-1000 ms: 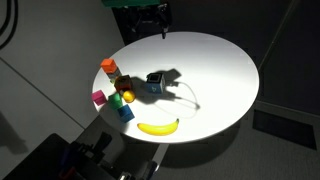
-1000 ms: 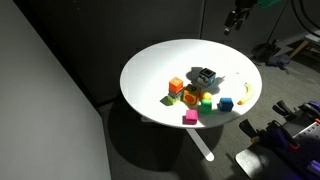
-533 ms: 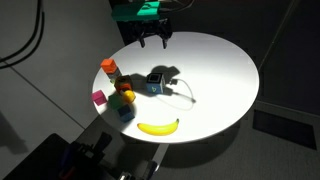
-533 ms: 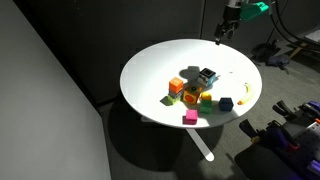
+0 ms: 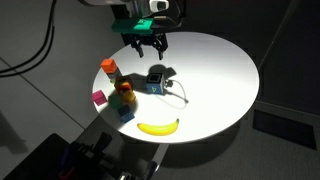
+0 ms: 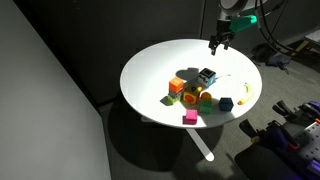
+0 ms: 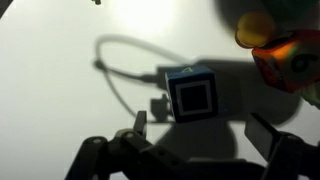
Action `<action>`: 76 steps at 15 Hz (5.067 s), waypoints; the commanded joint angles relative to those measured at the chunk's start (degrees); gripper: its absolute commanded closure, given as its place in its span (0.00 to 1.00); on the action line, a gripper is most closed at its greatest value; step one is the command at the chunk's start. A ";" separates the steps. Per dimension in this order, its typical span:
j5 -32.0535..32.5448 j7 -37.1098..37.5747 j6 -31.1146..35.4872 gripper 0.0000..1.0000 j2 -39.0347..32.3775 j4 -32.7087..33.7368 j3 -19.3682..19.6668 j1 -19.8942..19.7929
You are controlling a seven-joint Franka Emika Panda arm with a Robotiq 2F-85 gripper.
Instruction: Pick up the block with the number four on it and put it on the block with the number six on it
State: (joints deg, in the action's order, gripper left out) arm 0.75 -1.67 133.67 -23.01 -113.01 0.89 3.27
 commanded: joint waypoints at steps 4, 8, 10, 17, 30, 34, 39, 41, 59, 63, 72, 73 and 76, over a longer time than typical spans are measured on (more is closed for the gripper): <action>0.45 0.33 -0.76 0.00 -0.73 0.49 -0.74 -0.55; 0.45 0.34 -0.84 0.00 -0.73 0.58 -0.74 -0.55; 0.45 0.34 -0.84 0.00 -0.73 0.59 -0.74 -0.55; 0.63 0.04 0.92 0.00 -4.30 1.65 -1.40 -0.18; 1.34 6.29 6.29 0.00 -13.17 5.99 -0.57 2.92; 1.29 7.33 5.59 0.00 -15.95 9.40 -0.08 3.20; 1.29 7.07 4.68 0.00 -19.30 13.13 0.14 3.19; 1.44 7.04 4.46 0.00 -20.37 14.17 0.23 3.34; 2.54 6.83 -0.57 0.11 -25.69 18.04 0.56 4.17; 2.77 6.69 -2.36 0.50 -25.40 18.67 0.55 4.51; 4.46 5.19 -6.30 0.93 -20.37 17.69 -0.14 5.55; 4.82 4.99 -6.57 0.92 -19.65 17.47 -0.26 5.68; 5.94 3.88 -7.86 0.94 -17.52 17.02 -0.90 5.98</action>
State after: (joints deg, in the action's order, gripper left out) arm 4.94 3.50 128.07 -43.49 -94.94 0.69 9.18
